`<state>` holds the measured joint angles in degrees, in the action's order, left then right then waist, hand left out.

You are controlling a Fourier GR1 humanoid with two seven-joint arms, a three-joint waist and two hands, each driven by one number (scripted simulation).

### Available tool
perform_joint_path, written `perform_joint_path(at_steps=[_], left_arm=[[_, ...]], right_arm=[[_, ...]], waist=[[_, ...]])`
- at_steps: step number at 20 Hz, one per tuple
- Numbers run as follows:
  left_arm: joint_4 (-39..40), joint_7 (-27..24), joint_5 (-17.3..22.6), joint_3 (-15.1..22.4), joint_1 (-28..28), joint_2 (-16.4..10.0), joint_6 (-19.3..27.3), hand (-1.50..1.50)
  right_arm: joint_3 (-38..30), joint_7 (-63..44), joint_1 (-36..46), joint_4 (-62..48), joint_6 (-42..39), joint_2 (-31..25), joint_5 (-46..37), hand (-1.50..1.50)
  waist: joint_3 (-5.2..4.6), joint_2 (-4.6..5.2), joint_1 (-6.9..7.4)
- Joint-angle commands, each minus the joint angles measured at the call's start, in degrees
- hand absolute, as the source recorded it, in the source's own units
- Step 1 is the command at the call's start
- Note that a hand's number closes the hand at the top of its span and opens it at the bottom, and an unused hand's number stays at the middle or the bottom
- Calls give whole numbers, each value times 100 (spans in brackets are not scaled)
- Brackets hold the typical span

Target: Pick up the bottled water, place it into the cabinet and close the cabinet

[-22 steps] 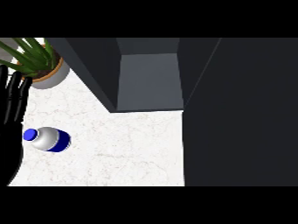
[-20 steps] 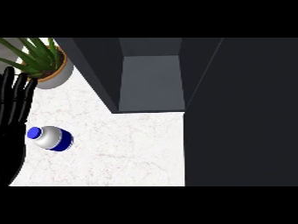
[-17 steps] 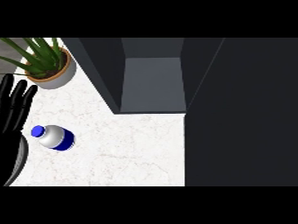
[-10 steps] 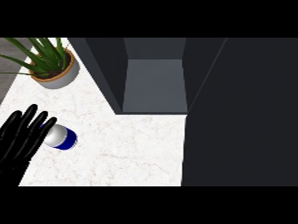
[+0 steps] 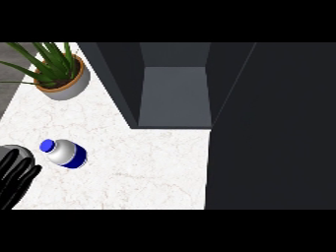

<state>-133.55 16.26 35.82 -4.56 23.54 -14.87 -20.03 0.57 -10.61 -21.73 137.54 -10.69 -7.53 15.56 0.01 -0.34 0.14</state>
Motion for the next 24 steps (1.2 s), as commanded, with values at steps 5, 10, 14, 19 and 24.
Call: perform_joint_path(at_steps=[5,10,14,19,24], left_arm=[[-1009,102,1017,-425,820,-111,-307,-150],[-1038,261,785,-419,565,-32,152,-150],[-1274,319,985,-461,929,-118,-48,-150],[-939,108,880,-713,845,-41,11,-150],[-673,178,805,-1046,473,-42,458,-150]], right_arm=[[-275,-545,-161,888,111,4,726,-150],[-326,-656,-433,1250,-35,-64,975,-150],[-376,-512,-396,996,-64,-37,822,-150],[-565,-588,-533,1094,-149,-69,1195,-150],[-822,-482,-692,1070,-413,-175,1430,-150]], waist=[[-4,-29,72],[1,-27,-38],[1,-28,46],[0,-23,-16],[5,-9,-114]])
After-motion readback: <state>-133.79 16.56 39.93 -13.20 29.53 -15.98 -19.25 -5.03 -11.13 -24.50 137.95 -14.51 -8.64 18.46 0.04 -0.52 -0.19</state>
